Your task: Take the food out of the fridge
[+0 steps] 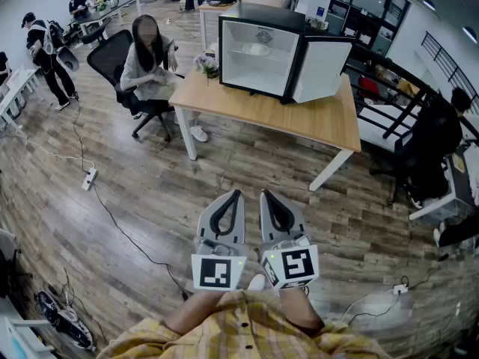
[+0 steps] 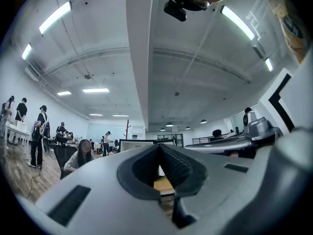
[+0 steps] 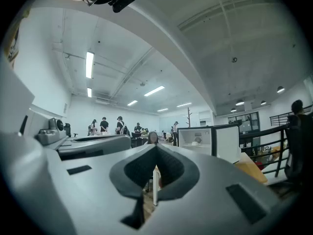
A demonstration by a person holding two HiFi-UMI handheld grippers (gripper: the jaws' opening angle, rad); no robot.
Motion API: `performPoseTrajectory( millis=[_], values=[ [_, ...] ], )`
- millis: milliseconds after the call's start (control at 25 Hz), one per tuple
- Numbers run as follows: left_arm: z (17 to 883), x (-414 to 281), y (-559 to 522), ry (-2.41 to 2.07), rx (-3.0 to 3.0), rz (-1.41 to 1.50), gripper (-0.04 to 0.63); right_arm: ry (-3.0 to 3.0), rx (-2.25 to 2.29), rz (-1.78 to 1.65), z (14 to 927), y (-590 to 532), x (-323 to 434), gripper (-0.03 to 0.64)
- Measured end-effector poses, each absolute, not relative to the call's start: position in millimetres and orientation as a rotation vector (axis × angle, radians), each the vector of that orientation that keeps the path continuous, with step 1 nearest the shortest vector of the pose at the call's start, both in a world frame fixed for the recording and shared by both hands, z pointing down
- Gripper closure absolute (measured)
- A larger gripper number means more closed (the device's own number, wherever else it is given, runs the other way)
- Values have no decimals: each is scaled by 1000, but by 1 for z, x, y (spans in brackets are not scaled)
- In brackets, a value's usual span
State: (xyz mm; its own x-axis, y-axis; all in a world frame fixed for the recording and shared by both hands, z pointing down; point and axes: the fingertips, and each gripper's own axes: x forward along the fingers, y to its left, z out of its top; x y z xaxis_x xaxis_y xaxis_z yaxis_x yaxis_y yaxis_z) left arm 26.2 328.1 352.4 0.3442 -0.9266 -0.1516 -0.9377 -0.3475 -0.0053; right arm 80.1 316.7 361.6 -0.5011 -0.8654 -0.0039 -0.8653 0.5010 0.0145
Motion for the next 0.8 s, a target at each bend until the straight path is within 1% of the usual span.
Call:
performPoseTrajectory(
  millis=[360, 520, 800],
  values=[
    [353, -28, 321, 1763, -2491, 213, 588, -2729, 1583, 4, 360, 312, 44, 615],
    [348, -48, 316, 1753, -2477, 269, 588, -2698, 1599, -42, 358, 307, 28, 615],
    [353, -59, 296, 1708, -2513, 330, 588, -2631, 1632, -69, 357, 292, 14, 615]
  ],
)
